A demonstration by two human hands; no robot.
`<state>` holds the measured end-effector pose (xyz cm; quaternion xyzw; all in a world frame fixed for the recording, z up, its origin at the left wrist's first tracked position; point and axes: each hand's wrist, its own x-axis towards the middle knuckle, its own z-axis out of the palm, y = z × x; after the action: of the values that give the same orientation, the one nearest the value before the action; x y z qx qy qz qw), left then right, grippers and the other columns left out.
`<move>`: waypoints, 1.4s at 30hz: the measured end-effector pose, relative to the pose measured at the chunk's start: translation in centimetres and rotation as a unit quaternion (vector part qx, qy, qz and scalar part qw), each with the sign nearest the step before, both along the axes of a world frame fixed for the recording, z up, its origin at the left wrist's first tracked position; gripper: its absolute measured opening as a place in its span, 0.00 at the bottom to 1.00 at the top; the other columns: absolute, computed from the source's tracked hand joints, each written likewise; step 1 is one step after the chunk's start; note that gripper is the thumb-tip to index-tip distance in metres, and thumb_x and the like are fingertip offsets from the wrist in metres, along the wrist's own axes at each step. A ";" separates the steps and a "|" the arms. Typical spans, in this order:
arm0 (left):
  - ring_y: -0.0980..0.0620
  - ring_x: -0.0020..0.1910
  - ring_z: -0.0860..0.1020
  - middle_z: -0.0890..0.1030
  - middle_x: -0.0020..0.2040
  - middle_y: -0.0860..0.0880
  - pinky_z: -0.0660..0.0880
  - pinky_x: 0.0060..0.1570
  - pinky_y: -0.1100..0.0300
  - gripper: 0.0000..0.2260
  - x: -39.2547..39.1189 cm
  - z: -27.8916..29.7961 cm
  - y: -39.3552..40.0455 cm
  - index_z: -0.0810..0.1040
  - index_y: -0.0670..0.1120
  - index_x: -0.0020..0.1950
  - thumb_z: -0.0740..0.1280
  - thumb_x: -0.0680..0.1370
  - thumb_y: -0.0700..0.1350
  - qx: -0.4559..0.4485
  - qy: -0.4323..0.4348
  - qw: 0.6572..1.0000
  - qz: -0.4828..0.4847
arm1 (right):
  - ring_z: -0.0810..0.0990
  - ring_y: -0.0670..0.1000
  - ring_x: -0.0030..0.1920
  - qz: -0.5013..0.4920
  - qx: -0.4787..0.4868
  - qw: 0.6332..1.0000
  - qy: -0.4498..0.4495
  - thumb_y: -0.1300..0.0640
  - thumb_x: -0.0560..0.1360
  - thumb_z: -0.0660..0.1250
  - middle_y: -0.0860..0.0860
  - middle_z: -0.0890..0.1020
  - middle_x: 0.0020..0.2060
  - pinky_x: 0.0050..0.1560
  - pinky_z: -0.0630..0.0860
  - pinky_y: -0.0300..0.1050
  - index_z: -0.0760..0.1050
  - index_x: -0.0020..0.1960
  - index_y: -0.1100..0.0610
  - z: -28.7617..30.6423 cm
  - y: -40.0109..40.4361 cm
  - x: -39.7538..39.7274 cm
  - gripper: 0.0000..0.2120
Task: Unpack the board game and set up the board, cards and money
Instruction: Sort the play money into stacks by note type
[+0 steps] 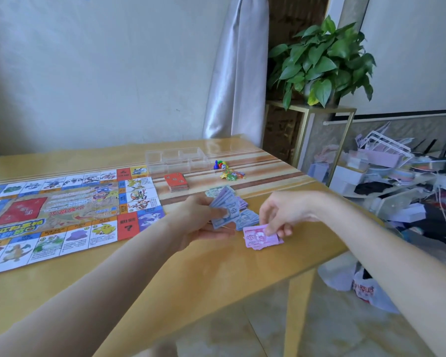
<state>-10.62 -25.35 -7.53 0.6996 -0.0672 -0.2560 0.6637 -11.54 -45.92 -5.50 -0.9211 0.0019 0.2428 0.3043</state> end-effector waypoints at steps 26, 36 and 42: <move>0.48 0.32 0.82 0.82 0.45 0.41 0.81 0.33 0.59 0.07 -1.4 -0.7 -2.9 0.75 0.46 0.48 0.61 0.79 0.35 0.014 0.021 0.999 0.030 | 0.80 0.48 0.34 0.085 -0.129 0.988 -0.026 0.63 0.72 0.71 0.53 0.77 0.50 0.35 0.78 0.37 0.74 0.50 0.55 0.7 0.6 -0.5 0.09; 0.46 0.37 0.81 0.81 0.45 0.42 0.81 0.35 0.58 0.08 -1.4 -0.2 -3.2 0.74 0.46 0.49 0.60 0.79 0.34 0.041 0.010 0.999 0.018 | 0.78 0.52 0.37 0.146 -0.372 0.917 -0.017 0.57 0.72 0.70 0.51 0.64 0.52 0.38 0.75 0.43 0.61 0.67 0.54 0.3 3.5 -1.5 0.28; 0.49 0.31 0.82 0.82 0.44 0.41 0.81 0.33 0.58 0.08 -1.4 -0.7 -3.3 0.73 0.43 0.54 0.60 0.79 0.33 0.020 0.025 0.999 0.036 | 0.77 0.51 0.37 0.145 -0.347 0.926 -0.040 0.60 0.71 0.69 0.53 0.69 0.52 0.30 0.69 0.40 0.66 0.57 0.56 0.5 2.9 -1.7 0.18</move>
<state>-12.04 -28.60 -8.24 0.7079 -0.0204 -0.2510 0.6600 -13.23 -43.03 -5.00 -0.9684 -0.0595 0.2308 -0.0731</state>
